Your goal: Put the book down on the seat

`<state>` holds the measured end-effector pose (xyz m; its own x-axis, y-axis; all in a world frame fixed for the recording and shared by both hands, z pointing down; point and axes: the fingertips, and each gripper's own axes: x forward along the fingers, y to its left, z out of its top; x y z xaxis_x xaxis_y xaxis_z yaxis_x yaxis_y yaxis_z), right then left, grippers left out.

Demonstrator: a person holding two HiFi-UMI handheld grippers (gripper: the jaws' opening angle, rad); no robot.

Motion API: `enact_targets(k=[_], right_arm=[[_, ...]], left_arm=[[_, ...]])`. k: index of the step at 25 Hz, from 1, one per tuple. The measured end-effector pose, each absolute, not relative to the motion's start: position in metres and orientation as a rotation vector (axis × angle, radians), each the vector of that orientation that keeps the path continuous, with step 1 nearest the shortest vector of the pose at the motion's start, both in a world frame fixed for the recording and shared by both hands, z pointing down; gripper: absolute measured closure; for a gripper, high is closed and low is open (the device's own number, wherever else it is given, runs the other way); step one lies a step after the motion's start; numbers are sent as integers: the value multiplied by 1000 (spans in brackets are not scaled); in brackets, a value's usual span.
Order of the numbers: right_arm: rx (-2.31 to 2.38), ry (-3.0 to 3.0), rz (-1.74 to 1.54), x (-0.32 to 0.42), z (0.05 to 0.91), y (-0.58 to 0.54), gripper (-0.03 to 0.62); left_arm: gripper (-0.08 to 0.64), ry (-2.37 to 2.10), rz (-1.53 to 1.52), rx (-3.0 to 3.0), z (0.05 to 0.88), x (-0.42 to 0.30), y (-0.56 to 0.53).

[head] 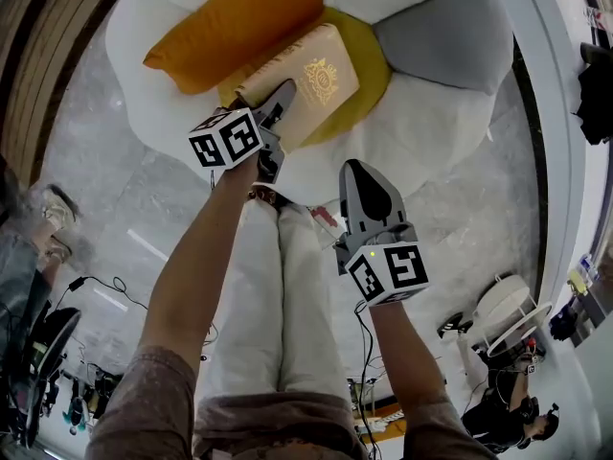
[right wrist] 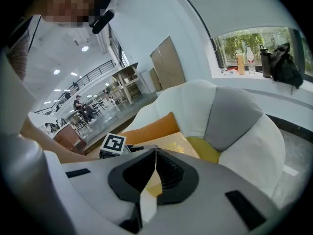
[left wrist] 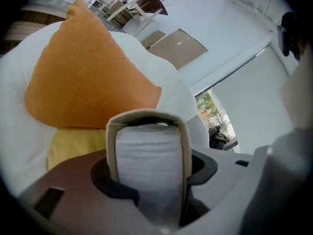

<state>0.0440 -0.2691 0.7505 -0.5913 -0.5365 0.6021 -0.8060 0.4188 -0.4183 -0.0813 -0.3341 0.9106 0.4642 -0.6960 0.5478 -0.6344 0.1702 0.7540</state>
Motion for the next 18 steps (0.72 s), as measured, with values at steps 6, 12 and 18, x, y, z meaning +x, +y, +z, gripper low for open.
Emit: enact_targets(k=[6, 12, 18], right_arm=[[1144, -2300, 994, 43, 751, -265, 572], [1143, -2296, 993, 41, 752, -257, 572], [1145, -2296, 991, 39, 752, -250, 572]], left_arm=[[258, -1246, 26, 1512, 921, -84, -322], [184, -1335, 141, 1522, 930, -99, -308], [91, -1389, 220, 1498, 938, -110, -297]])
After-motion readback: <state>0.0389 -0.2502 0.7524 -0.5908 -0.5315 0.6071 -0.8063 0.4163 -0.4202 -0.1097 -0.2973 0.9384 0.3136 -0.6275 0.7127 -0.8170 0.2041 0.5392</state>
